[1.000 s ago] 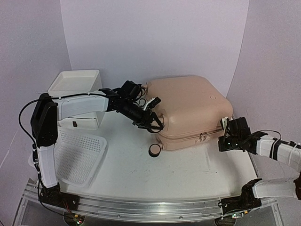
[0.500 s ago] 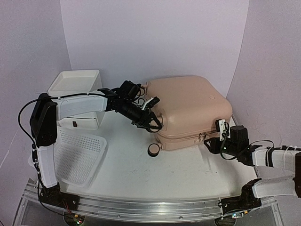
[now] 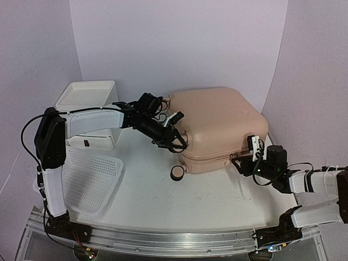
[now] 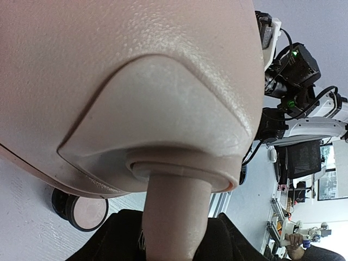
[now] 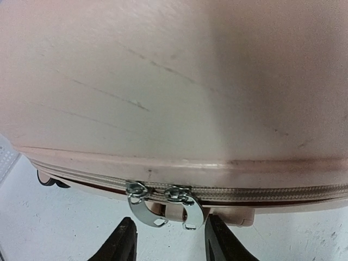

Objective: Open, take out, and arrange the luggage

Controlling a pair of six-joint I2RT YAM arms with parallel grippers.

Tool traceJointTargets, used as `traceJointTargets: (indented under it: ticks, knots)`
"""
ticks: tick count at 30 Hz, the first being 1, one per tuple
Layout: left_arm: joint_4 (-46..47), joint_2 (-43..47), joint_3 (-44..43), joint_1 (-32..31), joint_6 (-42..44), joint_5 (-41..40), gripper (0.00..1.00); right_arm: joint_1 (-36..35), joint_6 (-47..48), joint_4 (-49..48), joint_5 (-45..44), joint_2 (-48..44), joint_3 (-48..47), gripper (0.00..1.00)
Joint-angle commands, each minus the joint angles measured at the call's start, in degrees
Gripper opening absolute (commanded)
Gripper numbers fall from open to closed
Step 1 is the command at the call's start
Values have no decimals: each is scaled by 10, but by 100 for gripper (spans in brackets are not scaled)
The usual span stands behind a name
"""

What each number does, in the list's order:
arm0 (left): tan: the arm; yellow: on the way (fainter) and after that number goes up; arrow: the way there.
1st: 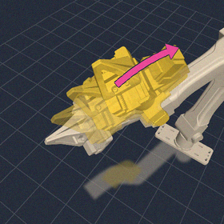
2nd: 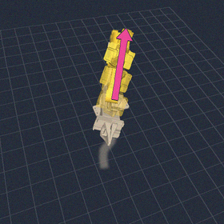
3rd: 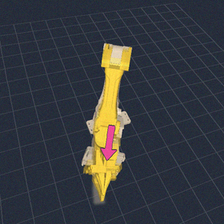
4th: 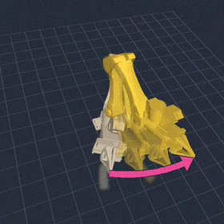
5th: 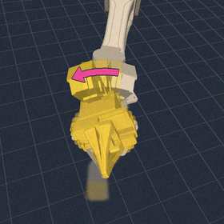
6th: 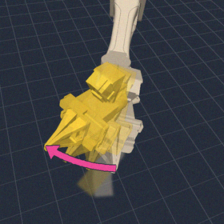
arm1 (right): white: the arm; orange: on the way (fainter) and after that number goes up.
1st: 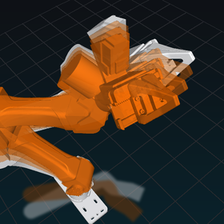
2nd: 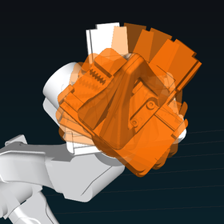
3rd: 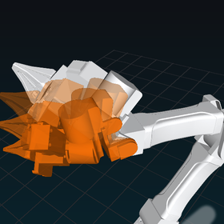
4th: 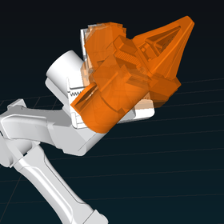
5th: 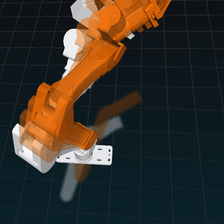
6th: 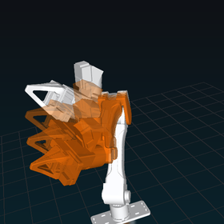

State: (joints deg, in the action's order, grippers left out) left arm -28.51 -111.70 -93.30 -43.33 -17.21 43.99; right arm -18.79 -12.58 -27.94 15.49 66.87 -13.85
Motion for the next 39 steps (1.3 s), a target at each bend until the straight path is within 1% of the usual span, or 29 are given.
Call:
traceJointTargets:
  ticks: [1,3,5,10,11,13,17,19,21,25,27,29,33,35,36,39]
  knots:
    - [-27,55,-36,29,-65,-33,10,1,17,15,-25,-54,-12,49]
    - [-27,57,-36,29,-64,-35,10,1,28,23,-69,-65,-5,50]
    - [-27,58,-35,29,-67,-33,10,1,33,14,-90,-66,-3,49]
    - [-27,56,-34,29,-70,-30,10,1,23,-25,-81,-33,-15,35]
    - [-27,56,-34,29,-70,-30,10,1,21,-36,-81,-22,-15,34]
    - [-27,56,-33,29,-71,-29,10,1,21,-61,-66,-4,-14,33]
    - [-28,55,-35,29,-74,-29,10,1,-1,-111,-6,38,-20,32]
    - [-27,55,-36,29,-76,-27,10,1,-13,-152,-1,60,-12,34]
    - [-27,54,-36,29,-77,-27,10,1,-19,-171,10,76,-13,34]
    - [-28,55,-38,29,-77,-26,10,1,-24,-180,58,83,-27,30]
    - [-28,56,-38,29,-77,-26,10,1,-21,-179,60,75,-28,25]
    - [-27,58,-36,29,-77,-27,10,1,-19,-179,63,69,-27,23]
    - [-27,59,-34,29,-77,-28,10,1,-28,-179,91,67,-31,23]
    - [-27,59,-34,29,-77,-27,10,1,-29,-180,82,68,-28,23]
    - [-27,59,-33,29,-77,-27,10,1,-28,-179,68,68,-27,24]
    - [-27,60,-32,29,-78,-28,10,1,-33,-178,-6,67,-11,32]
